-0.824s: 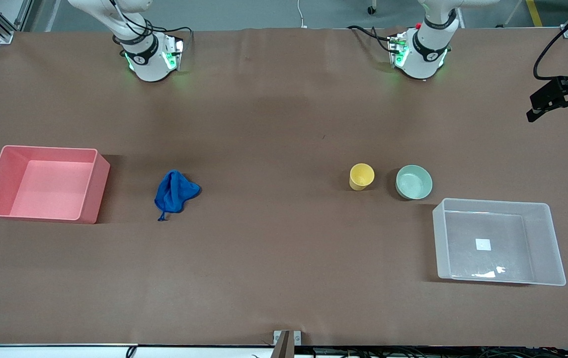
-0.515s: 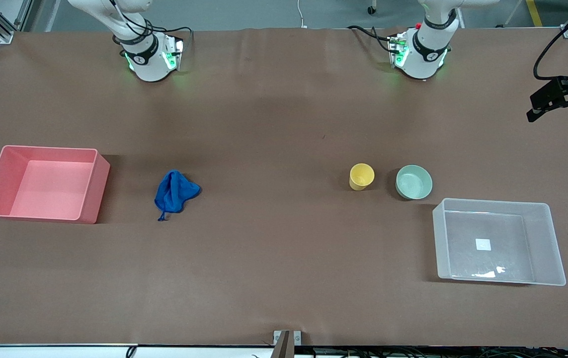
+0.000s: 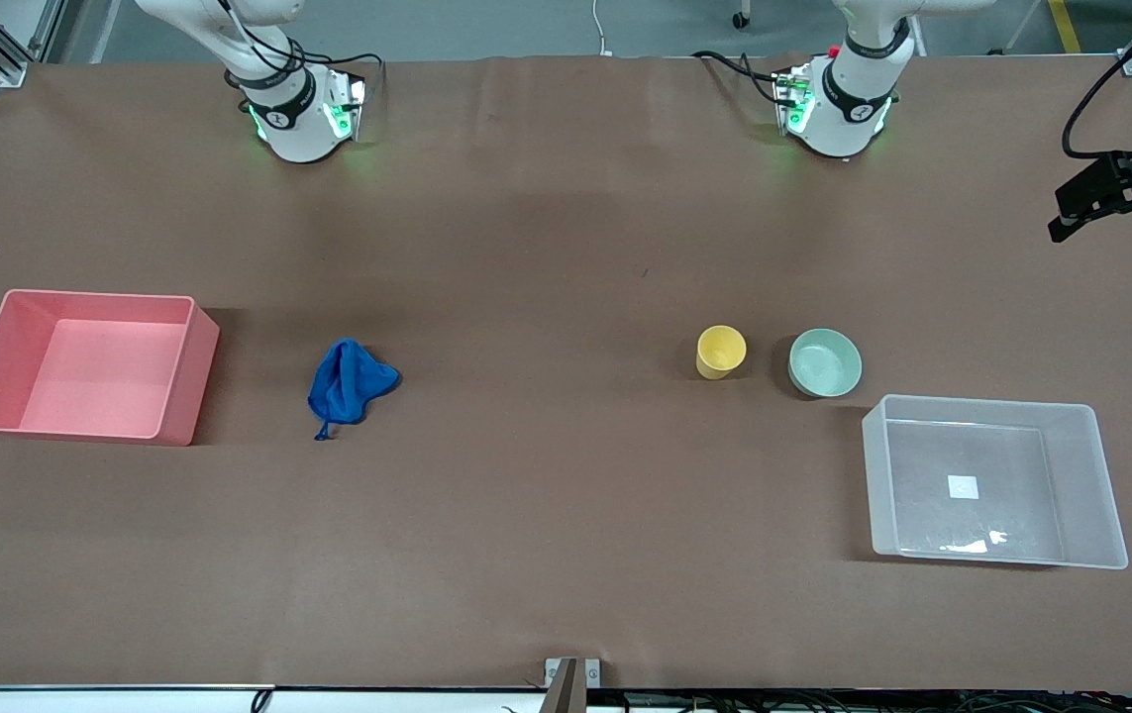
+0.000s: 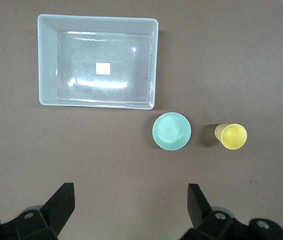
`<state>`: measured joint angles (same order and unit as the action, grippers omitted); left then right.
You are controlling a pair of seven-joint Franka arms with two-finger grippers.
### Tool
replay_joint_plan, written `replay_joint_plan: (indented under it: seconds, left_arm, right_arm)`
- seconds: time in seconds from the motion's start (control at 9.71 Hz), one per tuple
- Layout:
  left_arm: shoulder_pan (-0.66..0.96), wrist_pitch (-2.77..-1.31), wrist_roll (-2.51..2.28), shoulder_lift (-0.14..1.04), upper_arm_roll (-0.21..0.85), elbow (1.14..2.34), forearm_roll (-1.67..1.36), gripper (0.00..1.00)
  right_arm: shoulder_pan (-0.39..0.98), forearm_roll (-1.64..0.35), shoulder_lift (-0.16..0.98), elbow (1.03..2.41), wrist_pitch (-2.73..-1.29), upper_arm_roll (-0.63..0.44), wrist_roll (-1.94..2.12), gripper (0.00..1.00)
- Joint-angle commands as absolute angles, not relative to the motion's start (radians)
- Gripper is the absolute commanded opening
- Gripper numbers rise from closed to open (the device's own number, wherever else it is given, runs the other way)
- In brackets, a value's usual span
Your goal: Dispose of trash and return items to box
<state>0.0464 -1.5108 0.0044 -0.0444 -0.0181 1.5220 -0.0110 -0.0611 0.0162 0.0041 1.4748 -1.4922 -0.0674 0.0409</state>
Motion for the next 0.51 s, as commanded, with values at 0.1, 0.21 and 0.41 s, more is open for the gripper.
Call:
replay_joint_plan:
  seconds: [0.1,0.21,0.41]
  left_arm:
    - [0.037,-1.537,0.014,-0.055,-0.012,1.623,-0.040,0.99]
    - [0.037,-1.584,0.008,-0.075,-0.012,1.687,-0.047,0.99]
    - [0.037,-1.748,0.006,-0.139,-0.011,1.892,-0.049,0.99]
  right_arm:
    - [-0.048,0.074,0.073,1.466,-1.500,0.086,-0.068,1.00]
    - [-0.034,0.072,0.101,1.479,-1.523,0.130,-0.154,1.00]
    - [-0.023,0.072,0.129,1.578,-1.633,0.172,-0.195,1.00]
